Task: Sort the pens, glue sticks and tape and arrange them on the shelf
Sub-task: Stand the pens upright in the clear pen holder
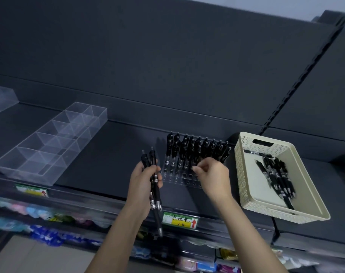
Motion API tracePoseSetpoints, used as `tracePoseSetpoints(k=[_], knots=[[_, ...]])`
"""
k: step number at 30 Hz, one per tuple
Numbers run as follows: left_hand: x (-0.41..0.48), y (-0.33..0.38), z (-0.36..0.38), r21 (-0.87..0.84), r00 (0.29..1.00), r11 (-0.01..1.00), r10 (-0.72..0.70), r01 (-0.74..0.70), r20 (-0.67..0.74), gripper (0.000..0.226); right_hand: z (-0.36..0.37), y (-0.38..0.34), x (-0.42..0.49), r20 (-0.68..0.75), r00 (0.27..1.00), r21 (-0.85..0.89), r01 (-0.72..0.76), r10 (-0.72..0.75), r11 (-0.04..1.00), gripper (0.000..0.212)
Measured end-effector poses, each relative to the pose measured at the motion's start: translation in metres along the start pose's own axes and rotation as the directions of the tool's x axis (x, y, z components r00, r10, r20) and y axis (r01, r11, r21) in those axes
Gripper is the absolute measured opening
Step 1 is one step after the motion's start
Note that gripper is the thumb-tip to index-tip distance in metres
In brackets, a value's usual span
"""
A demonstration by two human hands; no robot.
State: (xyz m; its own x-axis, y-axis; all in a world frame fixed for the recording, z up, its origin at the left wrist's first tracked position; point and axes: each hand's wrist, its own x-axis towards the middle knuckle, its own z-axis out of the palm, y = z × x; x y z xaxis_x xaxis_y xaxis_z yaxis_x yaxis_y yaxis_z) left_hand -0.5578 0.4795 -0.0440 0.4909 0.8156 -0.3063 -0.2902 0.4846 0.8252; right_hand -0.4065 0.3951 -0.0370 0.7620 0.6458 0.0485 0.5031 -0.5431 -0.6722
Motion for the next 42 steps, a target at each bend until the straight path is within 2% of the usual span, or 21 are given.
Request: tracePoseSetpoints(k=[2,5,8,11,13,15,18,21,25,32,36,39,42], knots=[[-0.004,0.001,0.003,0.097,0.996,0.995,0.03,-0.039,0.089,0.009,-0.006,-0.009,-0.006,0.059,0.998,0.225,-0.036,0.023,0.974,0.013],[-0.012,-0.002,0.011,0.246,0.971,0.961,0.07,-0.127,0.228,0.011,-0.016,-0.027,-0.015,0.198,0.98,0.511,-0.086,-0.02,0.855,0.01],[-0.017,-0.006,0.019,0.359,0.941,0.907,0.101,-0.22,0.323,0.014,-0.023,-0.034,-0.019,0.234,0.97,0.573,-0.087,-0.061,0.815,0.015],[-0.018,-0.008,0.023,0.38,0.929,0.896,0.085,-0.229,0.359,0.015,-0.027,-0.029,-0.022,0.209,0.978,0.572,-0.108,-0.016,0.813,0.021],[-0.018,-0.011,0.026,0.361,0.943,0.907,0.1,-0.218,0.319,0.014,-0.028,-0.027,-0.023,0.163,0.986,0.594,-0.124,0.032,0.795,0.022],[-0.016,-0.013,0.027,0.344,0.963,0.916,0.128,-0.207,0.239,0.013,-0.031,-0.025,-0.02,0.047,0.996,0.621,-0.092,0.08,0.778,0.02],[-0.011,-0.014,0.023,0.292,0.982,0.943,0.125,-0.162,0.139,0.012,-0.038,-0.019,-0.011,-0.212,0.974,0.479,0.036,0.076,0.877,0.021],[-0.007,-0.013,0.019,0.331,0.989,0.932,0.139,-0.146,0.047,0.01,-0.042,-0.016,-0.004,-0.331,0.944,0.318,0.109,0.002,0.942,0.017],[-0.004,-0.014,0.016,0.401,0.988,0.905,0.152,-0.143,0.008,0.009,-0.036,-0.014,-0.004,-0.293,0.952,0.145,0.133,-0.086,0.98,0.005],[-0.003,-0.009,0.014,0.353,0.993,0.928,0.114,-0.118,0.031,0.011,-0.029,-0.014,0.005,-0.284,0.95,0.066,0.157,-0.133,0.985,0.01],[-0.003,-0.01,0.015,0.355,0.992,0.927,0.111,-0.125,0.058,0.011,-0.028,-0.007,0.007,-0.212,0.968,-0.021,0.136,-0.137,0.991,0.012],[0.001,-0.011,0.016,0.367,0.99,0.919,0.129,-0.144,0.065,0.01,-0.021,-0.003,0.009,-0.15,0.98,-0.038,0.129,-0.134,0.991,0.016],[0.003,-0.018,0.018,0.4,0.988,0.904,0.136,-0.153,0.073,0.01,-0.016,0.003,0.013,-0.158,0.981,0.014,0.112,-0.108,0.994,0.011]])
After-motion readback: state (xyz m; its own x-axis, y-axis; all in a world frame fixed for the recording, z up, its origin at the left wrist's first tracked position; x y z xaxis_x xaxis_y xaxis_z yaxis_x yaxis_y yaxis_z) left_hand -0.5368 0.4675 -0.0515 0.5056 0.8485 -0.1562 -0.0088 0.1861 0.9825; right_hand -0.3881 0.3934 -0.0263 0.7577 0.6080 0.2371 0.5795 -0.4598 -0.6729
